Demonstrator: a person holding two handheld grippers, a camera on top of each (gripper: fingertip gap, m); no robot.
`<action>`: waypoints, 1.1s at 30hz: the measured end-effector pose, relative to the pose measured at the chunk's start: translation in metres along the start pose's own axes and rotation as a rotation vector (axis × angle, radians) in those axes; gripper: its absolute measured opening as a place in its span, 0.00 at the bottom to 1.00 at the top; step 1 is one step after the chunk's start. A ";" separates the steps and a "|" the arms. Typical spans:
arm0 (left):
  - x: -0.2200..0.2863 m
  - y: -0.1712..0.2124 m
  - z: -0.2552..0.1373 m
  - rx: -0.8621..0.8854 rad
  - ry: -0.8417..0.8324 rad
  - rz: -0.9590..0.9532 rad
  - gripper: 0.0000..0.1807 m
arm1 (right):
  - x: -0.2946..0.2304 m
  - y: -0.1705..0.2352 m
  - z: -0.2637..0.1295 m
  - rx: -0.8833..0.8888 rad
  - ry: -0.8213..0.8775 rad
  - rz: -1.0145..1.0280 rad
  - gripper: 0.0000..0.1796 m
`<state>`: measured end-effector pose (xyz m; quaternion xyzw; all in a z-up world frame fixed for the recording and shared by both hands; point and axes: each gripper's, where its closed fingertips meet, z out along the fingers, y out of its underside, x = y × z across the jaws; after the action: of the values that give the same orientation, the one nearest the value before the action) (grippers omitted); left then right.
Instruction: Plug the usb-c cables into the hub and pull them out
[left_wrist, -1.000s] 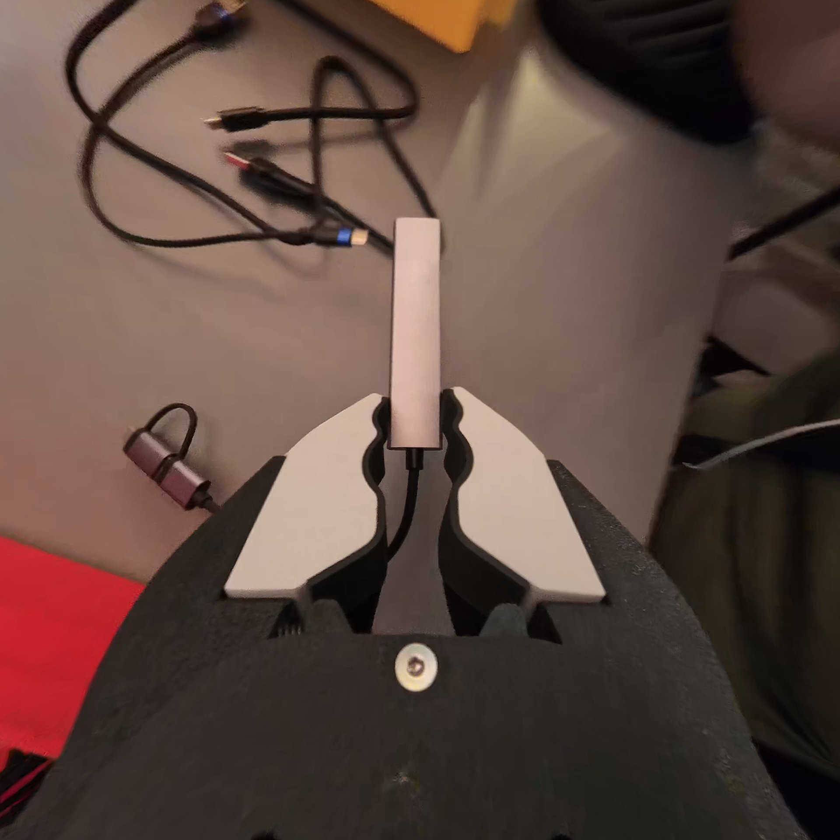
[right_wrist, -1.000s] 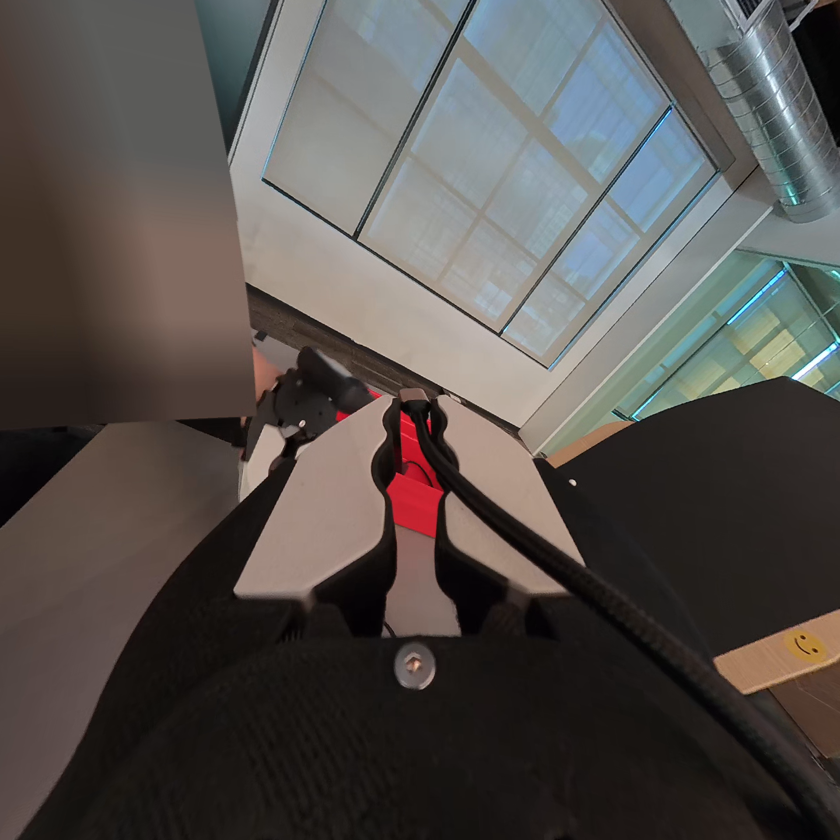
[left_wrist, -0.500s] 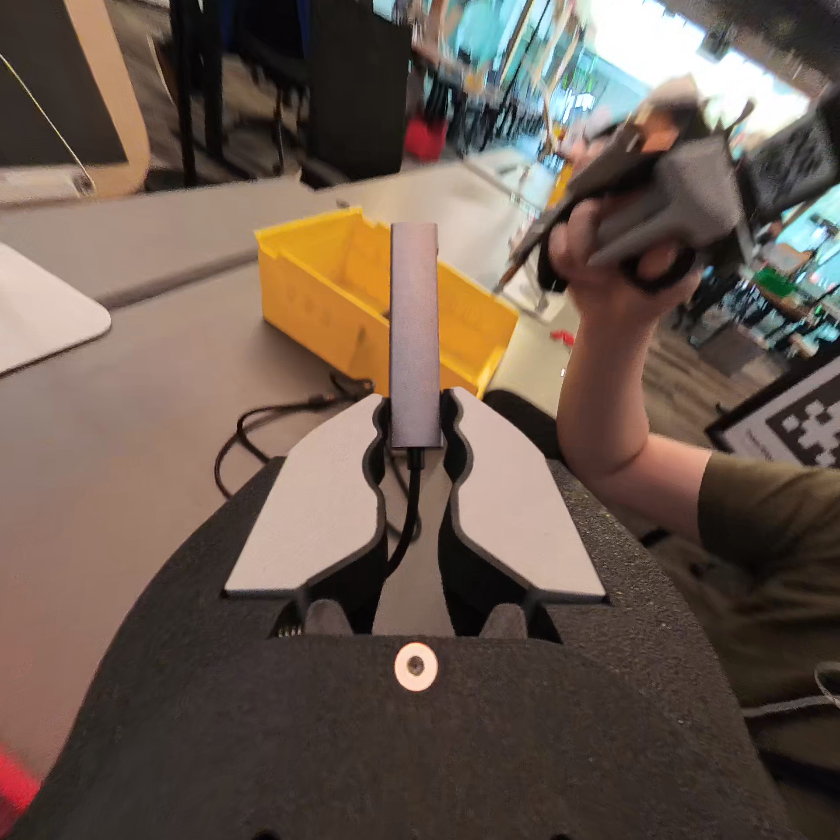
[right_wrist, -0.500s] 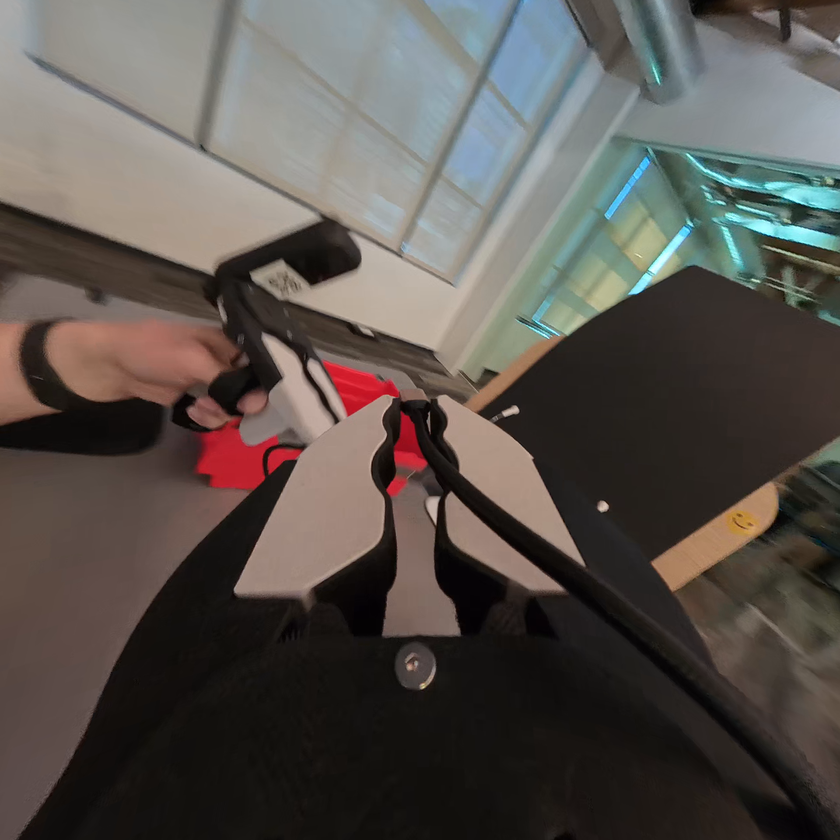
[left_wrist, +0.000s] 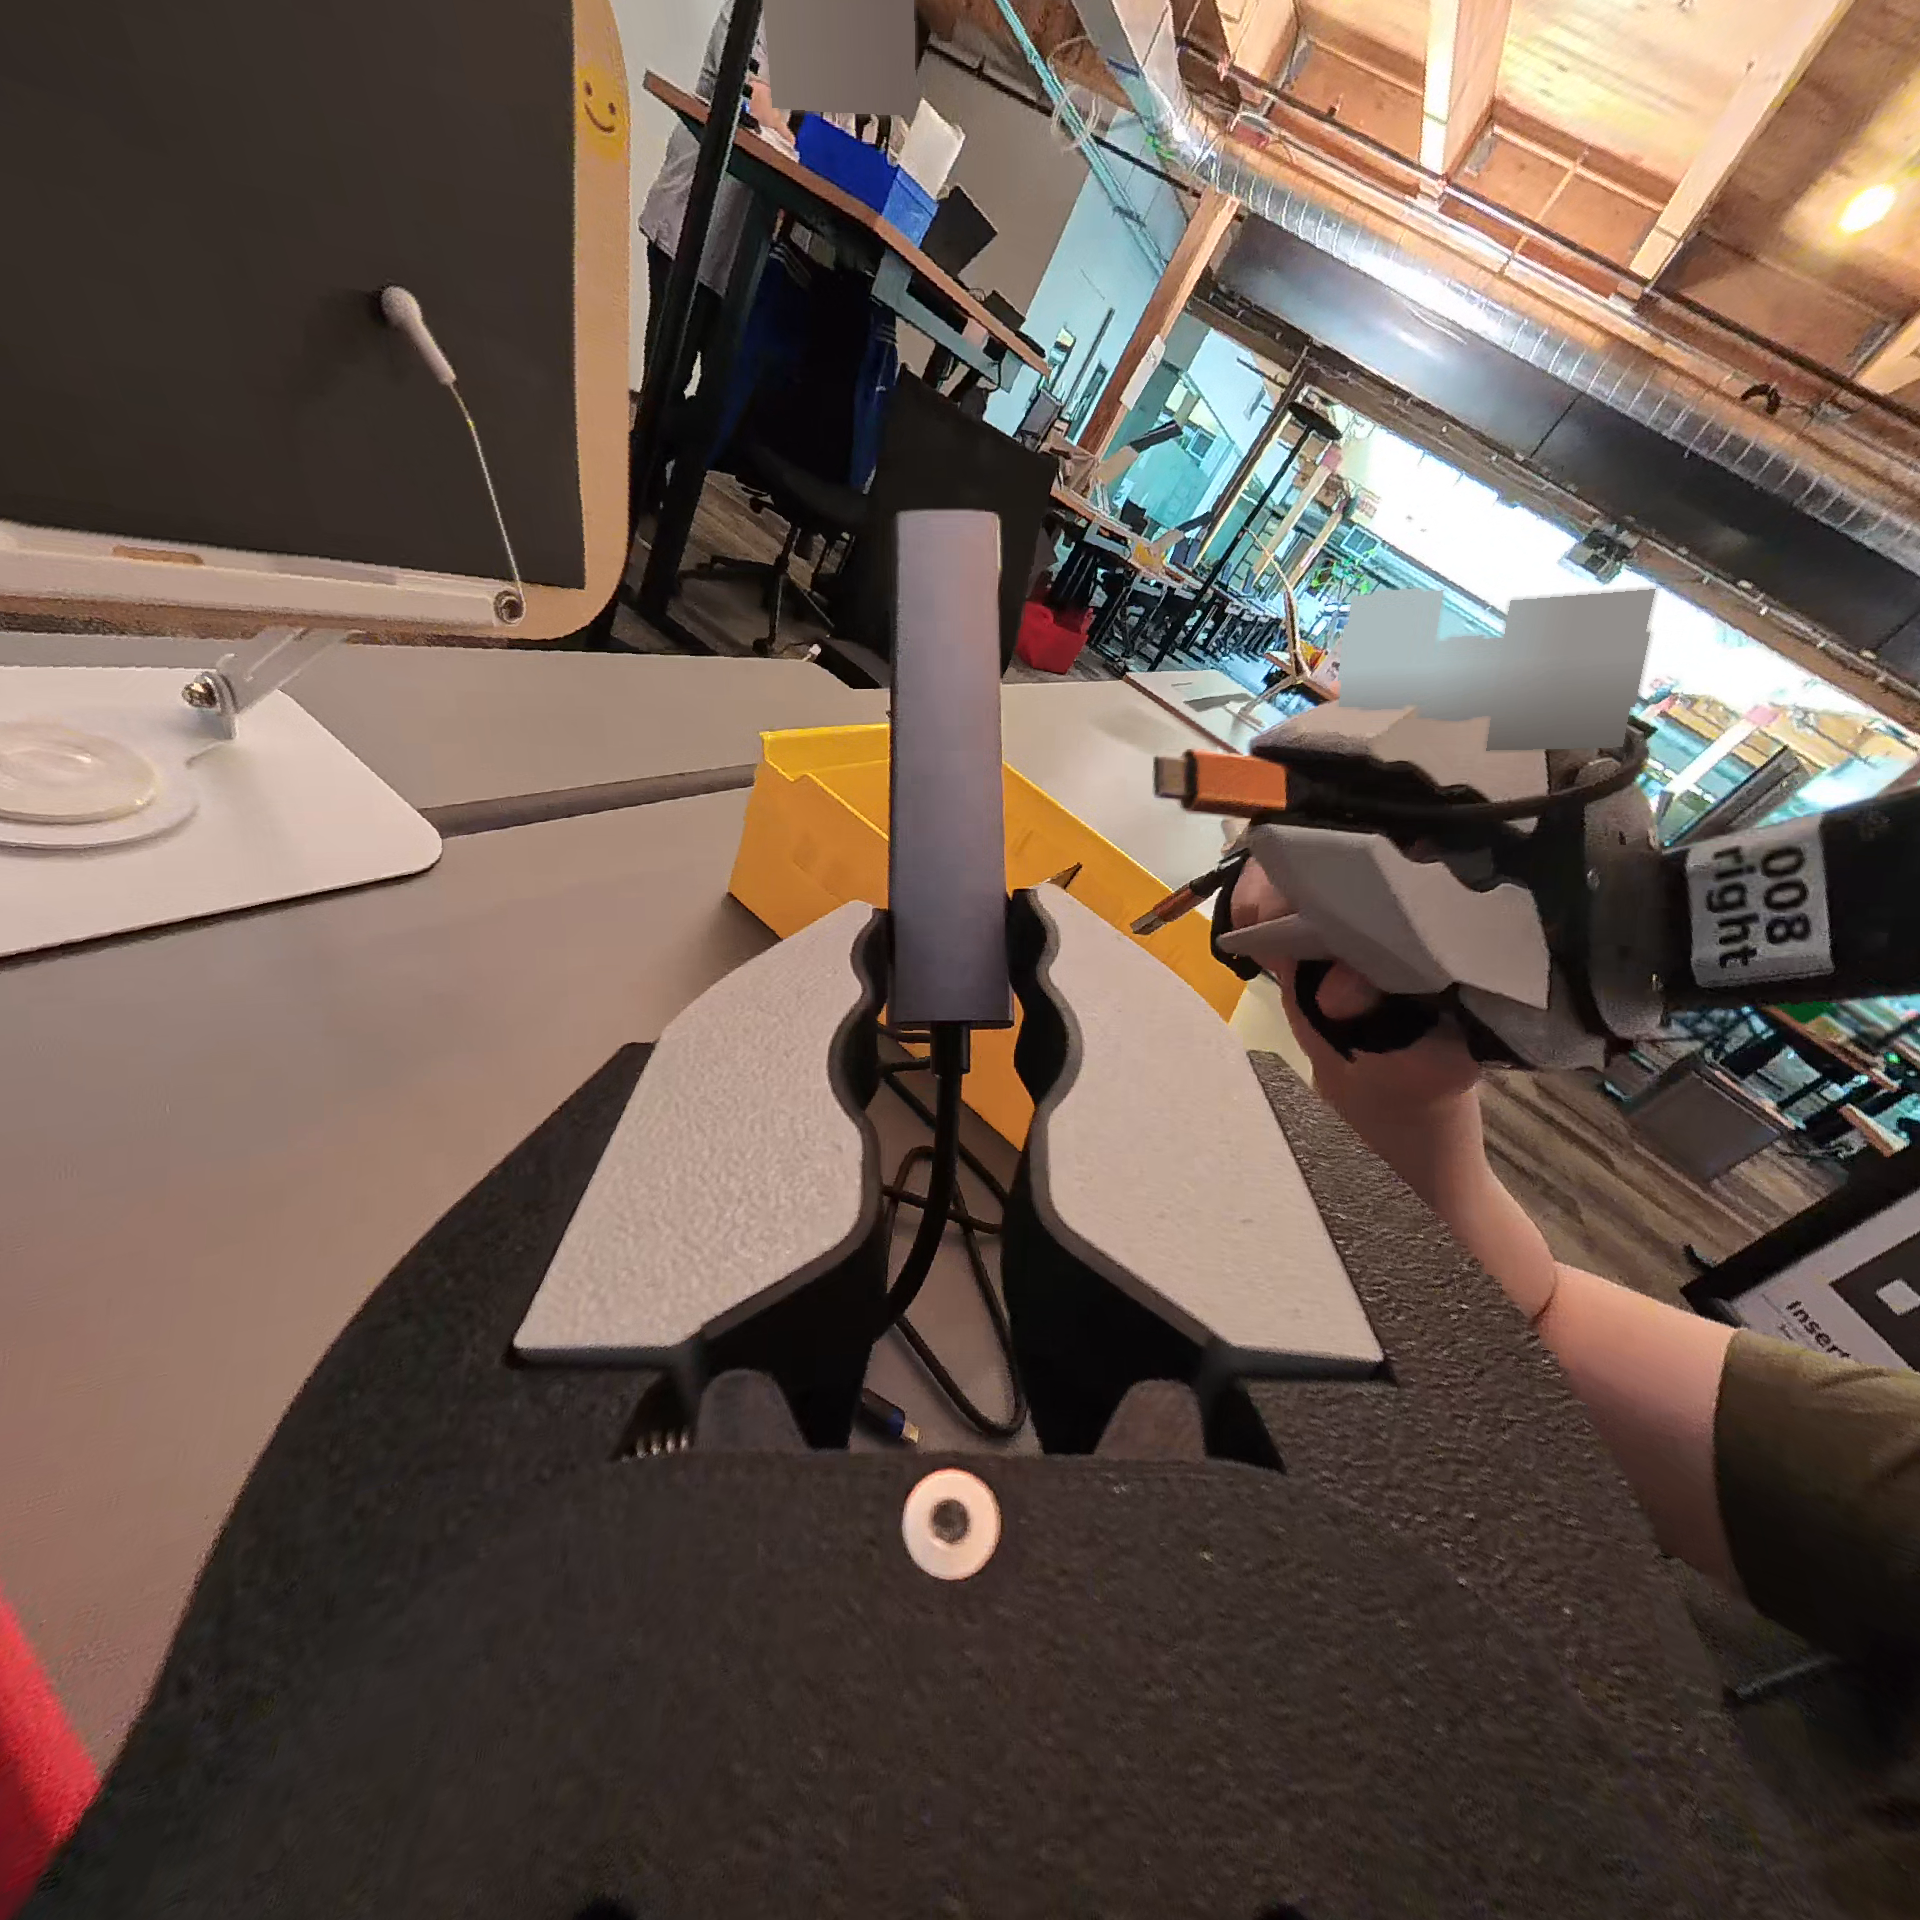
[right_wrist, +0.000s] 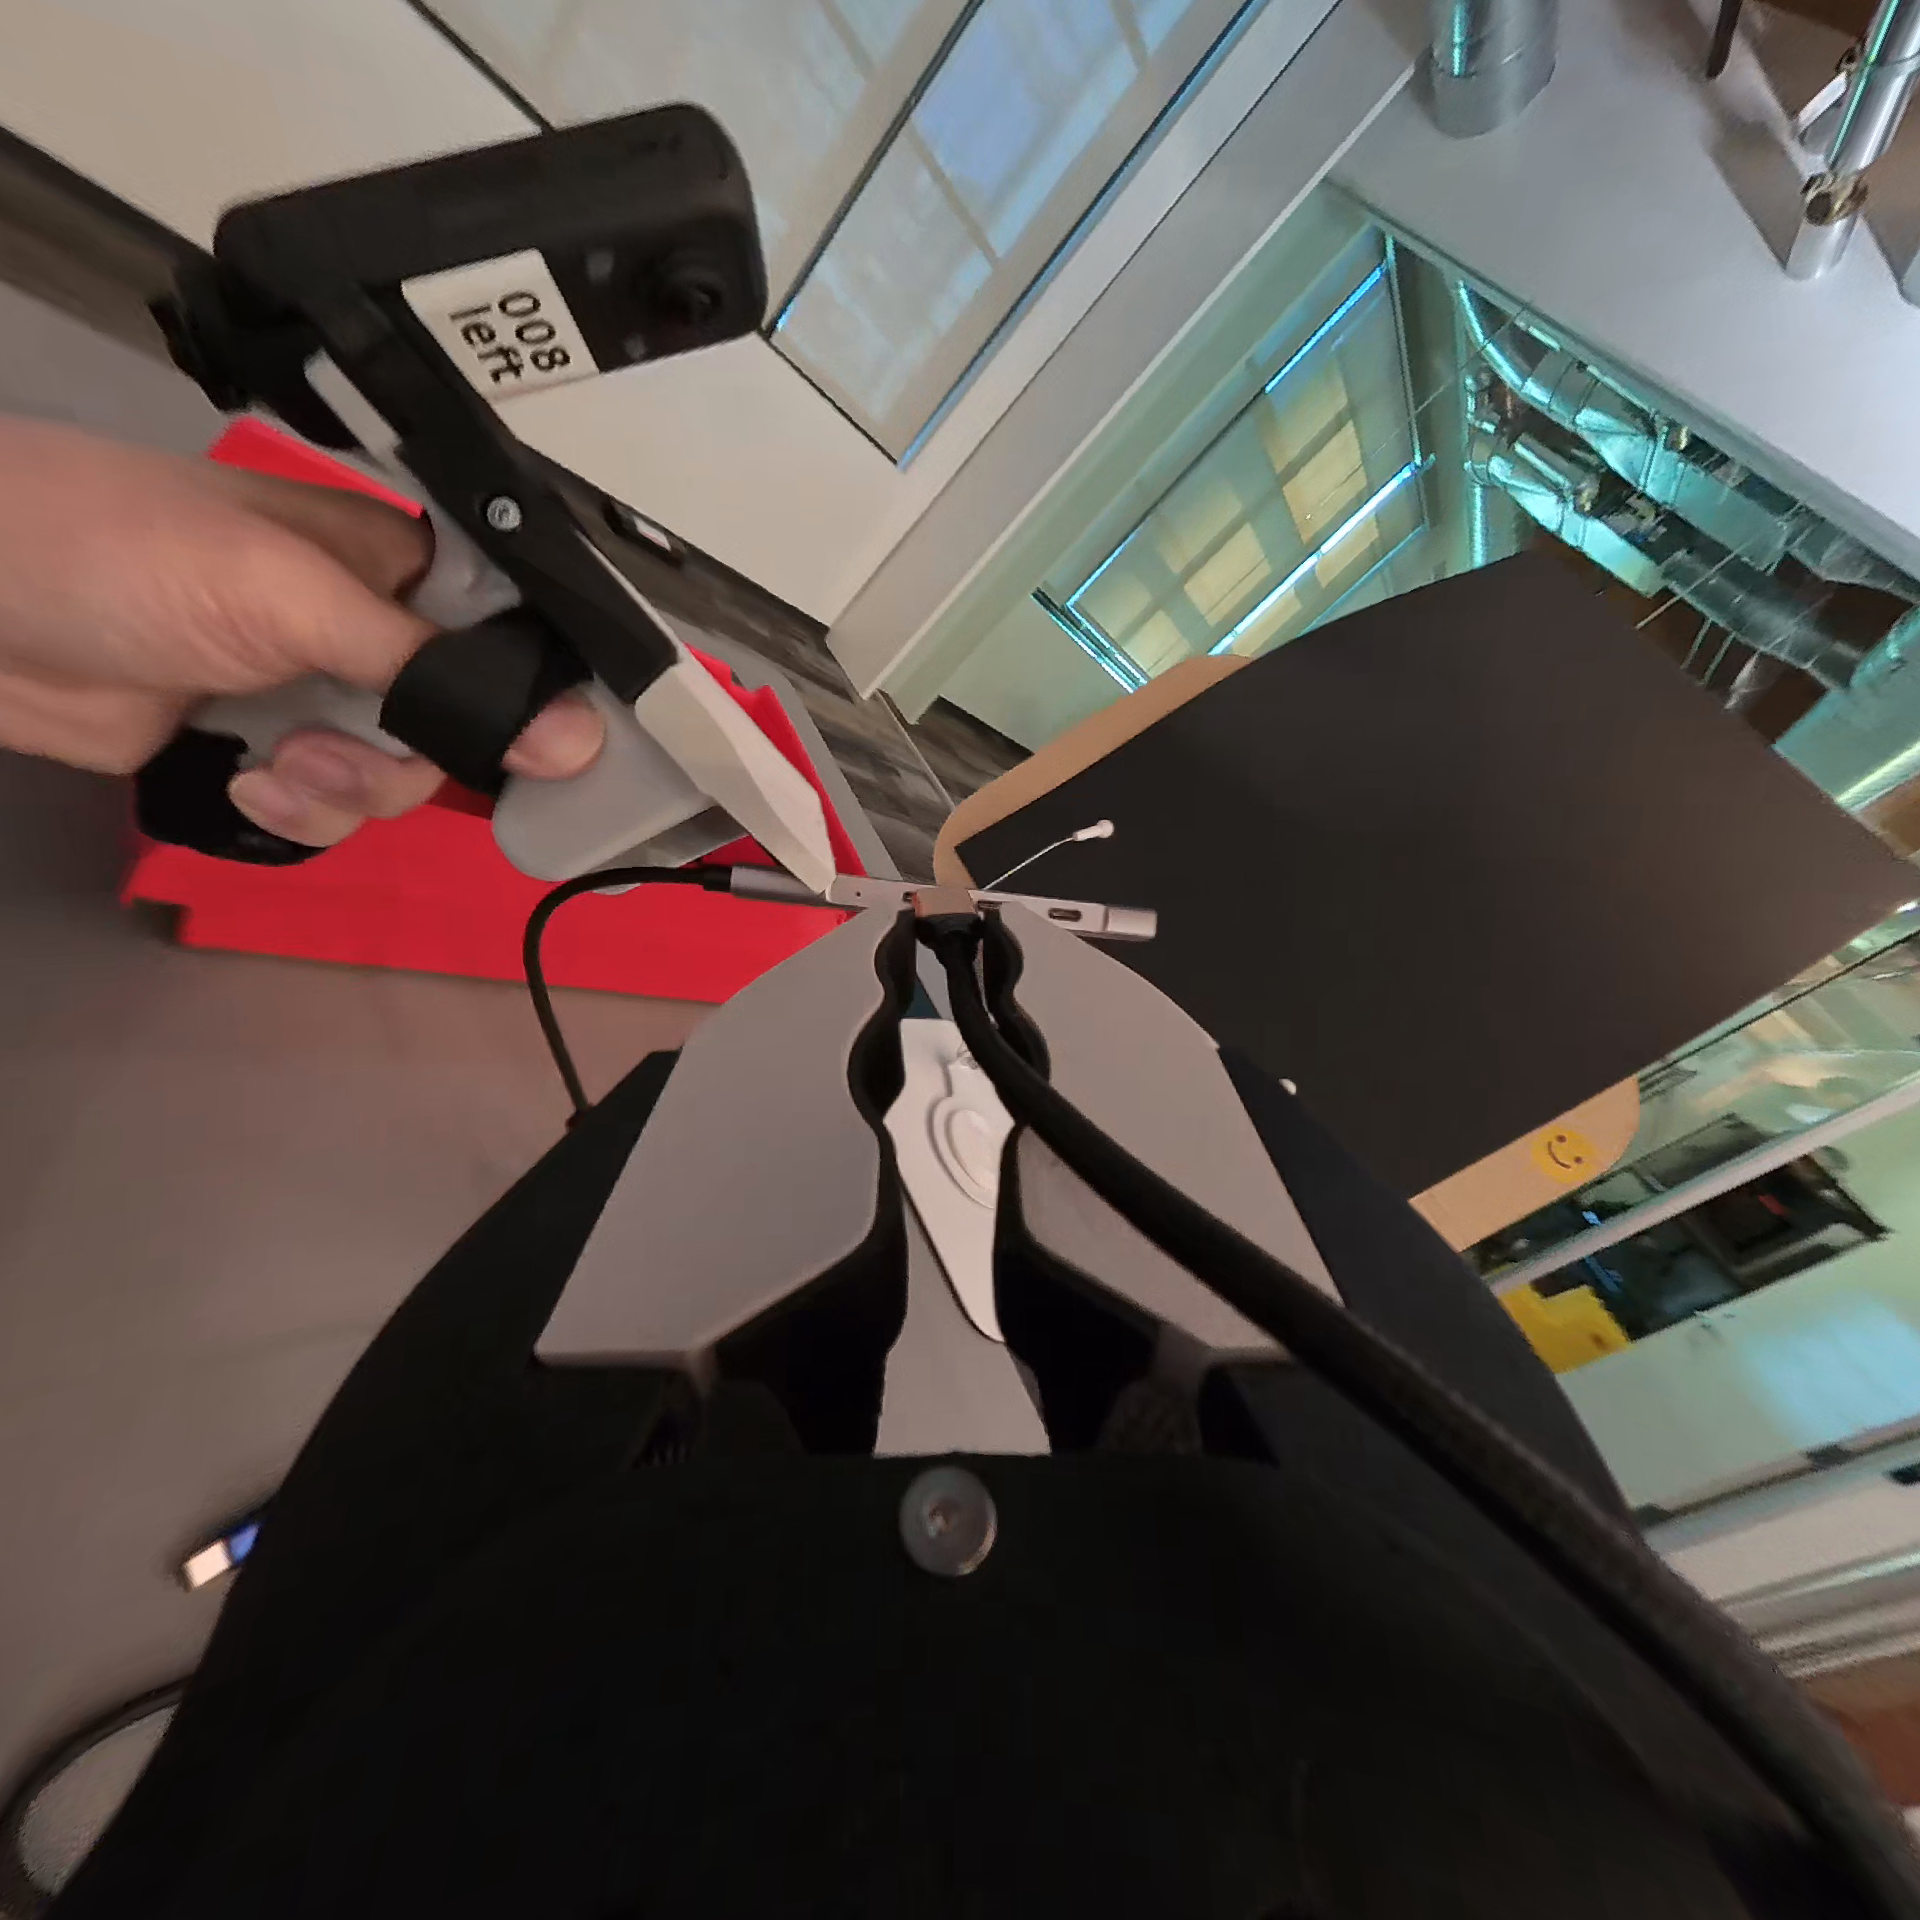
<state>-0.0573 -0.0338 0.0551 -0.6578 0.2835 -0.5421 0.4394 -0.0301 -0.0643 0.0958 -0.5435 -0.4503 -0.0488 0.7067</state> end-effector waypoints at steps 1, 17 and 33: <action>-0.001 0.001 0.000 0.004 0.000 -0.001 0.12 | -0.002 0.001 0.002 -0.006 0.003 -0.010 0.07; 0.011 0.000 0.003 0.048 0.009 0.035 0.12 | -0.003 0.006 0.008 -0.003 0.030 0.059 0.07; 0.016 -0.004 0.004 0.072 -0.073 0.165 0.12 | 0.002 0.008 0.008 -0.031 0.051 0.087 0.07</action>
<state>-0.0496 -0.0442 0.0654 -0.6353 0.3010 -0.4894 0.5160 -0.0288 -0.0540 0.0911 -0.5722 -0.4071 -0.0388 0.7109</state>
